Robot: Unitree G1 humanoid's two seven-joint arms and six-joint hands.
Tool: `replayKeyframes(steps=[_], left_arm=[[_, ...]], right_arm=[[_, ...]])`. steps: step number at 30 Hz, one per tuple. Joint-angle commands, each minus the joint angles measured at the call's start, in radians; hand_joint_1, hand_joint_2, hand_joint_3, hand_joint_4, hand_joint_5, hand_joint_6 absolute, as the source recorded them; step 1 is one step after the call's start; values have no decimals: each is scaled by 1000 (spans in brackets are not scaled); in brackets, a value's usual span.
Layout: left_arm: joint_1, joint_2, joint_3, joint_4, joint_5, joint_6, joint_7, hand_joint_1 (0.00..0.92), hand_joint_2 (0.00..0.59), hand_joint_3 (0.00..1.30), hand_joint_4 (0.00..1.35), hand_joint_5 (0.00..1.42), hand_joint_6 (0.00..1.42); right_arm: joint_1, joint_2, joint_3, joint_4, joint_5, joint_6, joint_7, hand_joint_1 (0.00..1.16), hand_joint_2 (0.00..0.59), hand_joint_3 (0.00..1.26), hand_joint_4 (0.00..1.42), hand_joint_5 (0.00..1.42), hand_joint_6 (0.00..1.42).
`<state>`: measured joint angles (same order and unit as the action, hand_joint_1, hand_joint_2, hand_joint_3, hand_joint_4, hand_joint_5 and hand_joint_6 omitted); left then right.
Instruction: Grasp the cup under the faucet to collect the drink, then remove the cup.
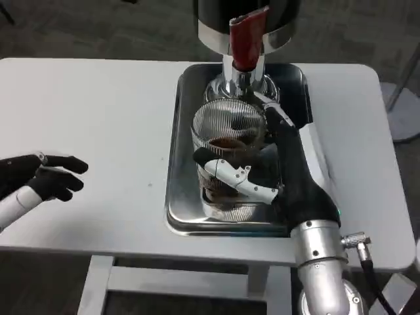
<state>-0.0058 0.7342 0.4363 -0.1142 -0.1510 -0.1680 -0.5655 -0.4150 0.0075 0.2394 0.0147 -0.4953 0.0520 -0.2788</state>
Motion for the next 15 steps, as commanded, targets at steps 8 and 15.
replayKeyframes(steps=[8,15], left_arm=[[-7,8,10,39,-7,-22,-4,0,87,398,425,430,372],[-27,9,0,66,-4,-30,-9,0,85,398,426,431,372]], right_arm=[[44,10,16,32,-47,7,-49,792,228,339,626,814,1192],[36,11,8,50,-54,-3,-85,807,224,456,731,933,1294]])
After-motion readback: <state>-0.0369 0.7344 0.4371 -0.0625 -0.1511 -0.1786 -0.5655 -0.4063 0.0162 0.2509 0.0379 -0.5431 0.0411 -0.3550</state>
